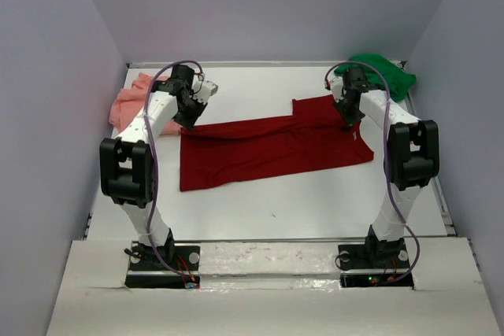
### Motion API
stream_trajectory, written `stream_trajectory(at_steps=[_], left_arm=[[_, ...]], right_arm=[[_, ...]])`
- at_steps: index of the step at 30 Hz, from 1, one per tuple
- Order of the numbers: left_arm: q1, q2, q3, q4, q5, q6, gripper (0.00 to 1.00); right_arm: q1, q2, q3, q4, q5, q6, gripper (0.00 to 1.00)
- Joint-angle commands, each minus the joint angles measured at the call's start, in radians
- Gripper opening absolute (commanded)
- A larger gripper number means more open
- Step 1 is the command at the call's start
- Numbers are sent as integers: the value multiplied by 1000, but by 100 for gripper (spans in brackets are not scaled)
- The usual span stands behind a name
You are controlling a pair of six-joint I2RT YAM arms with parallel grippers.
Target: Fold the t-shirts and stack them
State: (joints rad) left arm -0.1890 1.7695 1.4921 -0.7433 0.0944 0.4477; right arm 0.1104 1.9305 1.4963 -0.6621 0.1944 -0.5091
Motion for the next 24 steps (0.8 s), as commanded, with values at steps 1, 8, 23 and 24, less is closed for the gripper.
stream_trajectory(at_steps=[1, 8, 23, 24], left_arm=[[-10, -56, -38, -21, -50, 2, 0], [-26, -51, -85, 1, -84, -3, 0], [-75, -28, -125, 24, -182, -30, 0], [-79, -25, -127, 25, -183, -30, 0]], right_arm=[[-8, -13, -2, -33, -10, -11, 0], [-8, 39, 1, -37, 0, -9, 0], [-8, 101, 68, -82, 20, -12, 58], [-8, 94, 84, -85, 23, -14, 62]])
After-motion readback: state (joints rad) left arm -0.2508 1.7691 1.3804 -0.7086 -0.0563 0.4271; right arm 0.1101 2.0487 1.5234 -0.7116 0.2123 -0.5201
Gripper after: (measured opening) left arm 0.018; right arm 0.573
